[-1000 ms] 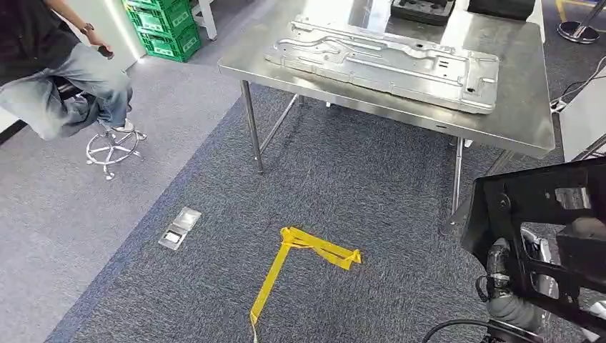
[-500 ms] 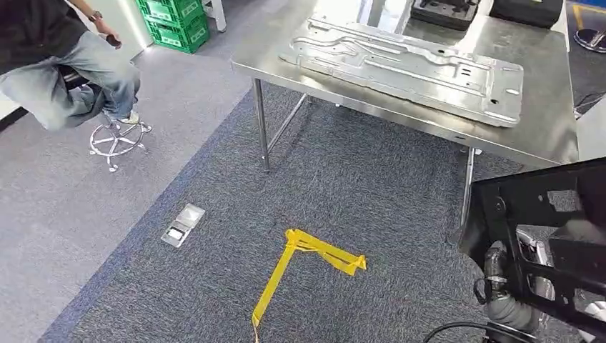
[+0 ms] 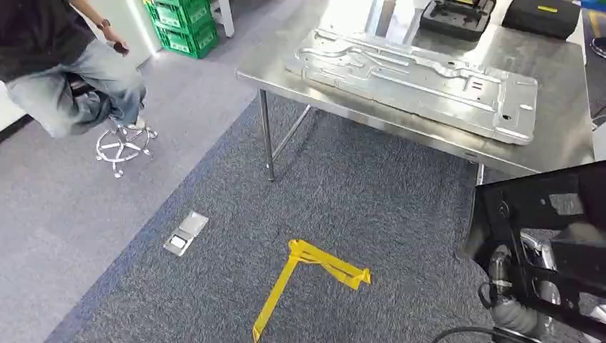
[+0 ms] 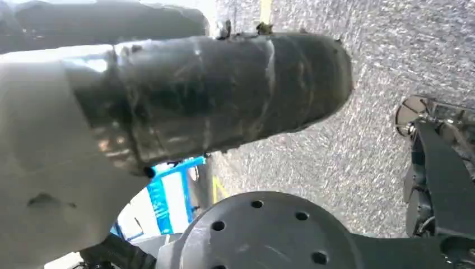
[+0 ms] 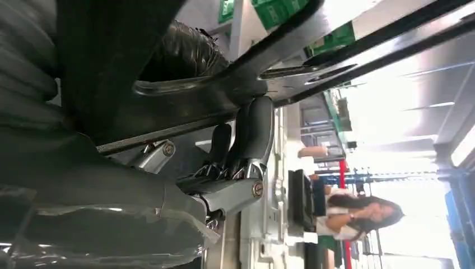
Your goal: Take the parts from the cabinet and place them on the table.
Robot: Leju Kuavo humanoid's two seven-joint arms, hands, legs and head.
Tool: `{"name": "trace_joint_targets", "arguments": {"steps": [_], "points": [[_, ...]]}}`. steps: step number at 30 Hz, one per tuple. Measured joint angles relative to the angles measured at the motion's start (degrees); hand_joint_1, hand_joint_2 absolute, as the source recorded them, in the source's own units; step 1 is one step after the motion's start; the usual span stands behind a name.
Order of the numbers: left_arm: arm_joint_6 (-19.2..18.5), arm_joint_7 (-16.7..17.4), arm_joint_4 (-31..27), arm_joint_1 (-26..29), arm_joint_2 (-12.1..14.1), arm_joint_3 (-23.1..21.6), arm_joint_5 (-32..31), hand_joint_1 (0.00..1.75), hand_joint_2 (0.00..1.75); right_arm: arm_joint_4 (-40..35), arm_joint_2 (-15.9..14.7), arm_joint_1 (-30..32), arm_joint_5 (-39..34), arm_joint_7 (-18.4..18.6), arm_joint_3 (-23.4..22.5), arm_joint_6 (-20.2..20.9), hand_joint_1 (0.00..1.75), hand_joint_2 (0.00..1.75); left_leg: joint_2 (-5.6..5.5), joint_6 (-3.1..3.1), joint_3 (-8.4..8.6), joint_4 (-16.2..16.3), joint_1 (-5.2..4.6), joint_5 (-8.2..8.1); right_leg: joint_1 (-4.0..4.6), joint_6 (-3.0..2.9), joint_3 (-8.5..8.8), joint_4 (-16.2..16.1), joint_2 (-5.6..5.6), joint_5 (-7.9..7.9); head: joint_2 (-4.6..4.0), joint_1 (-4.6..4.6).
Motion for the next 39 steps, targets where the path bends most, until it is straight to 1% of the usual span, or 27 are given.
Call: {"name": "trace_joint_targets", "arguments": {"steps": [1, 4, 5, 7, 9, 10, 11, 12, 14, 15, 16, 19, 20, 21, 22, 23, 24, 25, 26, 27, 29, 31, 32, 35, 36, 37, 39], "points": [[0.0, 0.0, 0.0, -0.2, 0.0, 0.0, 0.0, 0.00, 0.00, 0.0, 0.0, 0.0, 0.2, 0.1, 0.0, 0.0, 1.75, 1.75, 0.38, -0.34, -1.11, 2.6, 0.04, -1.54, -0.08, -0.12, 0.60, -0.1, -0.04, -0.19, 0.00, -0.20], [-0.1, 0.3, 0.0, -0.3, 0.5, 0.0, 0.0, 0.00, 0.00, 0.0, 0.0, 0.0, 2.0, 1.3, 0.1, 0.0, 1.75, 1.75, 0.54, -1.09, -8.70, 14.0, 0.63, -6.51, -0.11, -0.19, 1.42, -0.1, -0.17, -1.24, 0.00, -0.26], [-0.1, 0.3, 0.0, -0.2, 0.6, -0.1, 0.0, 0.00, 0.00, 0.0, 0.0, 0.0, 3.0, 1.8, 0.2, -0.3, 1.75, 1.75, 0.62, -1.35, -10.22, 15.2, 0.76, -6.20, -0.19, -0.11, 1.88, -0.1, -0.15, -1.68, 0.00, -0.22], [-0.1, 0.2, 0.0, 0.1, 0.8, -0.3, -0.2, 0.00, 0.00, 0.0, 0.0, -0.1, 7.6, 4.9, 0.3, -1.4, 1.75, 1.75, 0.67, -1.84, -9.55, 10.5, 1.00, -1.21, -0.45, 0.29, 3.29, -0.1, -0.03, -2.72, 0.00, -0.24], [-0.1, 0.2, 0.0, 0.1, 0.8, -0.5, -0.6, 0.00, 0.00, 0.0, -0.1, -1.1, 17.1, 11.6, 1.3, -2.9, 1.75, 1.75, 0.79, -2.28, -6.79, 1.2, 1.32, 6.01, -0.78, 1.01, 4.69, 0.0, -0.03, -4.02, 0.00, -0.22], [-0.2, 0.2, 0.1, 0.1, 0.8, -0.7, -0.8, 0.00, 0.00, 0.0, -0.3, -2.1, 22.1, 14.9, 2.0, -3.3, 1.75, 1.75, 0.97, -2.18, -6.96, 0.6, 1.05, 4.90, -0.71, 1.54, 4.72, 0.1, 0.04, -4.49, 0.00, -0.13], [-0.3, 0.4, 0.1, -0.1, 0.8, -0.8, -1.1, 0.00, 0.00, 0.0, -0.4, -3.2, 27.4, 18.0, 2.8, -3.3, 1.75, 1.75, 1.34, -1.23, -7.22, -1.4, 0.85, 3.04, -0.57, 1.97, 4.60, 0.5, 0.16, -4.83, 0.00, -0.46], [-0.5, 0.2, 0.1, -0.1, 0.8, -0.8, -1.3, 0.00, 0.00, 0.0, -0.4, -4.1, 32.4, 20.9, 3.6, -3.3, 1.75, 1.75, 1.13, -0.46, -7.39, -1.0, 0.87, 4.00, -0.46, 2.36, 4.72, 0.3, 0.06, -5.19, 0.00, -0.26], [-0.7, 0.0, 0.1, -0.1, 0.8, -0.9, -1.9, 0.00, 0.00, 0.1, -0.4, -5.6, 41.3, 25.4, 4.9, -3.3, 1.75, 1.75, 1.07, 0.54, -6.88, -0.9, 0.96, 3.24, -0.51, 2.70, 5.60, 0.5, 0.13, -5.66, 0.00, -0.13], [-0.8, -0.1, 0.0, -0.1, 0.8, -1.0, -2.1, 0.00, 0.00, 0.1, -0.4, -6.4, 44.2, 26.5, 5.5, -3.3, 1.75, 1.75, 0.90, 0.86, -5.45, -0.9, 1.15, 3.14, -0.60, 2.90, 5.36, 1.0, 0.12, -6.09, 0.00, -0.24], [-0.8, -0.1, 0.0, -0.1, 0.4, -1.1, -2.4, 0.00, 0.00, 0.2, -0.4, -7.3, 46.8, 27.0, 6.1, -3.3, 1.75, 1.75, 0.76, 1.16, -5.11, -1.0, 1.14, 2.92, -0.62, 3.14, 4.09, 3.7, 0.14, -6.53, 0.00, 0.07], [-0.8, -0.2, 0.0, -0.4, -0.2, -1.5, -3.2, 0.00, 0.00, 0.9, -0.3, -9.8, 52.7, 28.2, 8.5, -3.4, 1.75, 1.75, 0.37, 1.65, -4.44, -1.0, 1.02, 2.21, -0.66, 3.54, -5.33, 17.7, 0.13, -10.44, 0.00, 0.11], [-0.9, -0.1, 0.0, -0.5, -0.3, -1.7, -3.5, 0.00, 0.00, 1.2, -0.1, -10.2, 53.8, 28.3, 9.0, -3.5, 1.75, 1.75, 0.19, 1.70, -3.93, -1.0, 0.94, 1.76, -0.66, 3.44, -7.77, 19.8, 0.13, -11.84, 0.00, 0.11], [-0.9, 0.0, 0.0, -0.4, -0.3, -2.0, -3.6, 0.00, 0.00, 1.5, 0.1, -10.5, 54.9, 28.5, 9.5, -3.6, 1.75, 1.75, -0.04, 1.71, -3.21, -1.0, 0.80, 1.24, -0.64, 3.24, -8.83, 19.5, 0.14, -11.89, 0.00, 0.13], [-0.9, 0.2, 0.0, -0.4, -0.3, -2.3, -3.8, 0.00, 0.00, 1.8, 0.2, -11.0, 55.9, 28.7, 10.0, -3.7, 1.75, 1.75, -0.16, 1.72, -2.34, -1.0, 0.59, 0.66, -0.55, 2.79, -9.04, 17.4, 0.14, -10.41, 0.00, 0.15], [-0.9, 0.3, 0.0, -0.4, -0.3, -2.3, -4.0, 0.00, 0.00, 2.0, 0.3, -11.6, 57.0, 28.9, 10.5, -3.8, 1.75, 1.75, -0.30, 1.76, -1.38, -1.0, 0.33, 0.04, -0.44, 2.10, -8.54, 13.5, 0.15, -7.28, 0.00, 0.13], [-1.0, 0.5, 0.0, -0.5, -0.3, -2.3, -4.1, 0.00, 0.00, 2.2, 0.5, -12.1, 58.3, 29.0, 10.9, -4.0, 1.75, 1.75, -0.35, 1.72, -0.41, -1.1, 0.02, -0.61, 0.03, 0.88, -7.67, 8.5, 0.15, -2.33, 0.00, 0.15], [-1.0, 0.8, 0.0, -0.5, -0.3, -2.5, -4.3, 0.00, 0.00, 2.5, 0.6, -12.6, 59.3, 29.1, 11.2, -4.2, 1.75, 1.75, -0.43, 1.78, -0.60, -1.3, 0.24, -1.09, 0.86, -0.58, -7.26, 4.3, 0.15, 3.07, 0.00, 0.15], [-1.1, 1.1, 0.0, -0.8, -0.3, -2.8, -4.5, 0.00, 0.00, 2.8, 0.7, -13.0, 60.3, 29.3, 11.5, -4.6, 1.75, 1.75, -0.87, 1.27, -0.03, -1.1, -0.07, -1.48, 1.42, -0.88, -7.60, 4.2, 0.58, 2.06, 0.00, -0.13], [-1.0, 1.2, 0.0, -1.2, -0.6, -3.0, -4.7, 0.00, 0.00, 3.0, 0.9, -13.3, 60.9, 29.5, 11.8, -4.7, 1.75, 1.75, -0.89, 0.91, -0.25, -1.4, 0.08, -1.90, 1.44, -0.82, -6.65, 3.2, 0.88, 1.42, 0.00, 0.35], [-1.1, 1.4, 0.0, -1.4, -0.6, -3.3, -5.1, 0.00, 0.00, 3.3, 1.3, -14.0, 63.1, 29.7, 12.0, -5.1, 1.75, 1.75, -0.64, 0.43, 1.04, -1.7, 0.07, -1.05, 1.42, -0.84, -5.44, 1.9, 0.60, 1.97, 0.00, 0.39], [-1.1, 1.6, 0.0, -1.8, -0.6, -3.7, -5.5, 0.00, 0.00, 3.9, 1.6, -14.6, 65.5, 29.9, 12.1, -5.5, 1.75, 1.75, -0.12, -0.19, 1.11, -0.2, 0.03, -2.45, 0.87, -0.83, -3.50, 0.7, 0.52, 2.44, 0.00, 0.28], [-1.1, 2.0, 0.0, -2.1, -0.6, -3.9, -5.6, 0.00, 0.00, 4.7, 2.1, -15.2, 66.4, 30.0, 12.2, -5.6, 1.75, 1.75, 0.32, -0.55, -0.81, 3.2, 0.10, -3.59, 0.77, -0.94, -3.08, 0.6, 0.46, 2.19, 0.00, 0.22], [-1.1, 2.4, 0.0, -2.5, 0.0, -4.6, -6.1, 0.00, 0.00, 6.4, 2.8, -15.8, 69.0, 30.4, 12.3, -5.6, 1.75, 1.75, 0.49, -1.58, -8.73, 14.1, 0.64, -8.20, 0.62, -0.91, -2.43, 0.6, 0.39, 1.28, 0.00, 0.24], [-1.2, 2.5, 0.0, -2.4, 0.2, -4.9, -6.2, 0.00, 0.00, 6.9, 2.9, -15.8, 70.0, 30.7, 12.4, -5.5, 1.75, 1.75, 0.60, -1.91, -9.80, 14.5, 0.78, -7.87, 0.54, -0.82, -2.01, 0.6, 0.40, 0.90, 0.00, 0.17], [-1.2, 2.6, 0.0, -2.3, 0.3, -5.1, -6.5, 0.00, 0.00, 7.5, 3.0, -15.9, 71.4, 30.9, 12.4, -5.2, 1.75, 1.75, 0.67, -2.15, -9.70, 12.3, 0.99, -5.51, 0.39, -0.65, -1.36, 0.7, 0.46, 0.42, 0.00, 0.15], [-1.3, 2.9, 0.0, -2.5, 0.5, -5.3, -6.9, 0.00, 0.00, 8.4, 3.1, -16.4, 74.1, 31.4, 12.4, -4.3, 1.75, 1.75, 0.68, -2.60, -7.21, 3.4, 1.38, 2.11, 0.02, -0.07, -0.16, 1.2, 0.52, -0.71, 0.00, 0.22]]}}
